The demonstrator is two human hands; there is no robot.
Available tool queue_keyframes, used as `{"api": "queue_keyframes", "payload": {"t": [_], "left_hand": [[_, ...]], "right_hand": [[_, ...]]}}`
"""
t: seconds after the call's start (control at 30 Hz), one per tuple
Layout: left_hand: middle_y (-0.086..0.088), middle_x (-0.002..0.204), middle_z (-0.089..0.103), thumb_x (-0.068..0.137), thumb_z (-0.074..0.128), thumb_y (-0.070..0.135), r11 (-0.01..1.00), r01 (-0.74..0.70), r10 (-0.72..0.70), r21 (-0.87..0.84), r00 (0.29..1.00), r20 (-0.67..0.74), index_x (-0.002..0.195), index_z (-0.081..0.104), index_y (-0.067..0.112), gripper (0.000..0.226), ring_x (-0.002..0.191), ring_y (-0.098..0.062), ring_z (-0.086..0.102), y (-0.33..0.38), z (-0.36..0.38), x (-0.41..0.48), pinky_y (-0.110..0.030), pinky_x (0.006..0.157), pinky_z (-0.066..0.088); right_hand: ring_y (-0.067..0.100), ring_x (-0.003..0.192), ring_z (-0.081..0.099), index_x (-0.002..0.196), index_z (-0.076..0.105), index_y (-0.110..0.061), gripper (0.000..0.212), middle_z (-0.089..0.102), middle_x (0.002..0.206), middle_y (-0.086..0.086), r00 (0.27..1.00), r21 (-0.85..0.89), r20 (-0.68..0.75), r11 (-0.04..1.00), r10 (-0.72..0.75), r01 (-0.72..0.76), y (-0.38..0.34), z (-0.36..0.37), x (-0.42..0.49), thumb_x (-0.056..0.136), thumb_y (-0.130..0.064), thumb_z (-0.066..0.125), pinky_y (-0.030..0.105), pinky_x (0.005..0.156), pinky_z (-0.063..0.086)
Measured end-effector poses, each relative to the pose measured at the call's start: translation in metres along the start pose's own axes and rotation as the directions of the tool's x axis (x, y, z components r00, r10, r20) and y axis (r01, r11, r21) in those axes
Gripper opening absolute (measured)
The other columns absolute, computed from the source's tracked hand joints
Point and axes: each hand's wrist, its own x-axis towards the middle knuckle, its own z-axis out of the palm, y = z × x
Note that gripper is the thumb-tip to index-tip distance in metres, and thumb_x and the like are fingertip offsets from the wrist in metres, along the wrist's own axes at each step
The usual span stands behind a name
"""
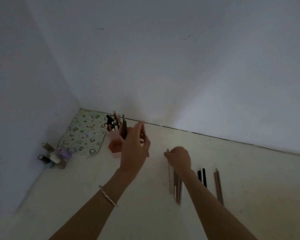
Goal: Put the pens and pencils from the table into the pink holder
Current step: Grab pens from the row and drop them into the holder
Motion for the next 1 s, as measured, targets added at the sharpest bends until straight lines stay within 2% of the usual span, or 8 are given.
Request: {"api": "queue_keyframes", "payload": {"t": [0.13,0.27,0.37,0.57,0.67,0.8,0.9,1.0], "left_hand": [[0.0,0.11,0.06,0.091,0.058,0.023,0.995,-0.032,0.056,0.09,0.961,-0.269,0.128,0.047,0.021,0.039,0.093,-0.013,0.059,-0.015,-0.034,0.036,-0.024,0.082,0.05],[-0.005,0.111,0.064,0.091,0.059,0.013,0.894,-0.117,0.207,0.432,0.964,-0.167,0.124,0.056,0.016,0.034,0.098,-0.02,0.06,-0.033,-0.038,0.048,-0.035,0.087,0.044],[-0.01,0.129,0.06,0.085,0.063,0.018,0.741,-0.1,0.255,0.664,0.957,-0.14,0.109,0.069,0.017,0.025,0.123,-0.031,0.052,-0.045,-0.037,0.044,-0.045,0.1,0.035],[-0.006,0.128,0.059,0.085,0.047,0.017,0.847,-0.019,0.191,0.532,0.944,-0.27,0.11,0.065,0.015,0.031,0.124,-0.03,0.049,-0.036,-0.053,0.044,-0.044,0.1,0.035],[-0.006,0.126,0.06,0.083,0.046,0.016,0.881,0.019,0.121,0.473,0.957,-0.263,0.11,0.065,0.013,0.034,0.122,-0.03,0.049,-0.026,-0.057,0.043,-0.044,0.099,0.036],[-0.008,0.12,0.062,0.078,0.062,0.003,0.903,0.042,0.078,0.428,0.962,-0.26,0.111,0.064,0.01,0.033,0.117,-0.03,0.052,-0.021,-0.055,0.037,-0.04,0.097,0.036],[-0.005,0.106,0.063,0.075,0.063,-0.002,0.919,-0.006,0.108,0.394,0.965,-0.239,0.102,0.062,0.011,0.03,0.103,-0.025,0.054,-0.008,-0.041,0.024,-0.034,0.088,0.038],[-0.001,0.098,0.061,0.078,0.061,-0.003,0.951,-0.057,0.094,0.303,0.99,-0.108,0.097,0.061,0.012,0.025,0.094,-0.017,0.056,0.007,-0.011,0.0,-0.032,0.083,0.049]], "right_hand": [[0.01,0.045,0.044,0.059,0.062,-0.006,0.026,0.048,0.048,-0.002,0.991,0.368,-0.135,0.927,-0.025,0.074,-0.037,-0.039,0.01,0.078,-0.023,0.067,0.023,0.048,0.034],[0.002,0.038,0.04,0.066,0.066,-0.012,0.017,0.047,0.045,-0.012,0.972,0.567,-0.233,0.805,-0.044,0.172,-0.07,-0.062,0.004,0.081,-0.021,0.065,0.01,0.042,0.032],[0.004,0.048,0.042,0.079,0.069,-0.01,0.013,0.05,0.055,-0.013,0.956,0.648,-0.288,0.722,-0.063,0.243,-0.089,-0.065,-0.002,0.084,-0.022,0.065,0.017,0.056,0.038],[0.008,0.066,0.05,0.092,0.067,-0.019,0.007,0.066,0.085,-0.004,0.878,0.696,-0.468,0.57,-0.102,0.438,-0.13,-0.047,-0.011,0.089,-0.025,0.066,0.017,0.062,0.046],[0.004,0.067,0.052,0.092,0.069,-0.019,0.005,0.064,0.087,-0.006,0.869,0.637,-0.456,0.612,-0.191,0.469,-0.137,-0.023,-0.013,0.089,-0.022,0.067,0.016,0.063,0.044],[0.009,0.082,0.057,0.109,0.071,-0.014,0.024,0.062,0.099,0.0,0.863,0.391,-0.29,0.772,-0.414,0.501,-0.126,0.004,-0.015,0.087,-0.023,0.069,0.019,0.074,0.048],[0.005,0.069,0.048,0.114,0.066,-0.017,0.031,0.06,0.092,-0.003,0.851,0.42,-0.418,0.762,-0.319,0.493,-0.112,-0.01,-0.012,0.084,-0.021,0.07,0.012,0.066,0.042],[0.005,0.061,0.047,0.109,0.065,-0.02,0.025,0.062,0.086,-0.004,0.859,0.478,-0.47,0.759,-0.203,0.441,-0.092,-0.039,-0.005,0.084,-0.016,0.067,0.015,0.064,0.041]]}}
